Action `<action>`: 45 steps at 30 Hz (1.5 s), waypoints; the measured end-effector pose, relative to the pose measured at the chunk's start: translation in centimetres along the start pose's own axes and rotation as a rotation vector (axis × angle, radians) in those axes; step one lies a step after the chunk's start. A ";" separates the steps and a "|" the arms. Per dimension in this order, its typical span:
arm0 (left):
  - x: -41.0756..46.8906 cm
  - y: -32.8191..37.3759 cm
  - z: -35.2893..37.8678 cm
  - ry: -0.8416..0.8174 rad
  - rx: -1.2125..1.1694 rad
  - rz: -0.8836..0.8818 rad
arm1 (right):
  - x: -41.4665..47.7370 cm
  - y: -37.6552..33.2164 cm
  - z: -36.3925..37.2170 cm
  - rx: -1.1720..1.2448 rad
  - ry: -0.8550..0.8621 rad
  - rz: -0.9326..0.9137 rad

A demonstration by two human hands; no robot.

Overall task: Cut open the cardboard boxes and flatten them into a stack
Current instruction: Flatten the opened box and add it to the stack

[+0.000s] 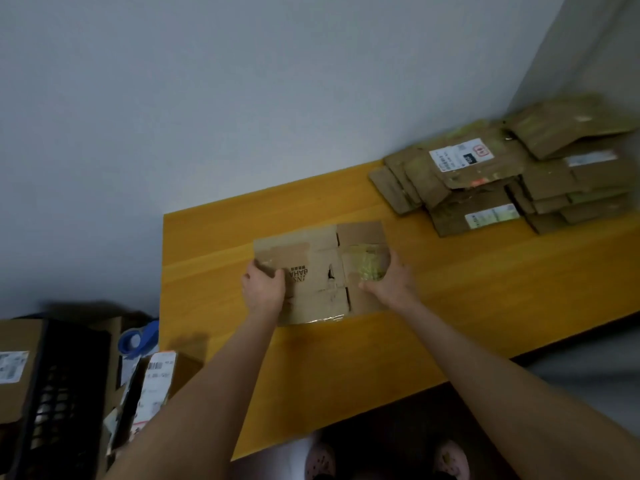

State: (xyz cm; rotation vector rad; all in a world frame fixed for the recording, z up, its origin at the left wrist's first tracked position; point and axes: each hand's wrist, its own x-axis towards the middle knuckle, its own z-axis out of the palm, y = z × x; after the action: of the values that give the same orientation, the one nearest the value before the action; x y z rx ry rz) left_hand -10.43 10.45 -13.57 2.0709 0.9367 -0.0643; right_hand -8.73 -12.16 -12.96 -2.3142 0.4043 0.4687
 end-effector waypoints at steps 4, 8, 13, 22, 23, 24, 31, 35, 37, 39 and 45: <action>-3.3 4.2 3.9 -0.039 -0.019 0.001 | 1.4 3.4 -5.4 -0.005 0.055 -0.007; -7.5 8.6 9.1 -0.029 0.005 -0.018 | 3.1 8.0 -12.1 -0.066 0.098 -0.031; -13.7 14.0 16.3 -0.076 0.049 -0.037 | 5.5 14.6 -21.0 -0.089 0.127 -0.014; -16.7 20.9 26.0 -0.218 0.091 -0.015 | 11.3 20.7 -29.7 -0.200 0.184 0.069; -16.5 21.3 27.2 -0.239 0.107 -0.009 | 12.0 21.3 -30.4 -0.229 0.186 0.087; -16.3 21.7 28.4 -0.260 0.126 0.004 | 12.7 21.9 -30.9 -0.246 0.185 0.107; -16.2 24.0 35.9 -0.419 0.241 0.019 | 16.6 25.9 -34.1 -0.273 0.148 0.262; -17.3 24.5 38.9 -0.459 0.276 0.004 | 18.1 28.2 -35.4 -0.312 0.125 0.300; -18.2 25.1 40.1 -0.468 0.259 -0.002 | 18.8 29.1 -36.2 -0.347 0.131 0.306; -19.1 25.5 41.1 -0.464 0.224 0.001 | 19.3 29.5 -36.8 -0.410 0.147 0.278; -22.3 26.5 43.1 -0.443 0.172 -0.003 | 19.9 30.5 -37.6 -0.516 0.030 0.093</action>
State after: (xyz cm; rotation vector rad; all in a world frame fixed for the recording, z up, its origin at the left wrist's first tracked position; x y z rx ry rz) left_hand 2.20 -43.31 -15.50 2.0870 0.6770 -0.5991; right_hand 4.26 -62.84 -14.88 -2.8106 0.4461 0.6448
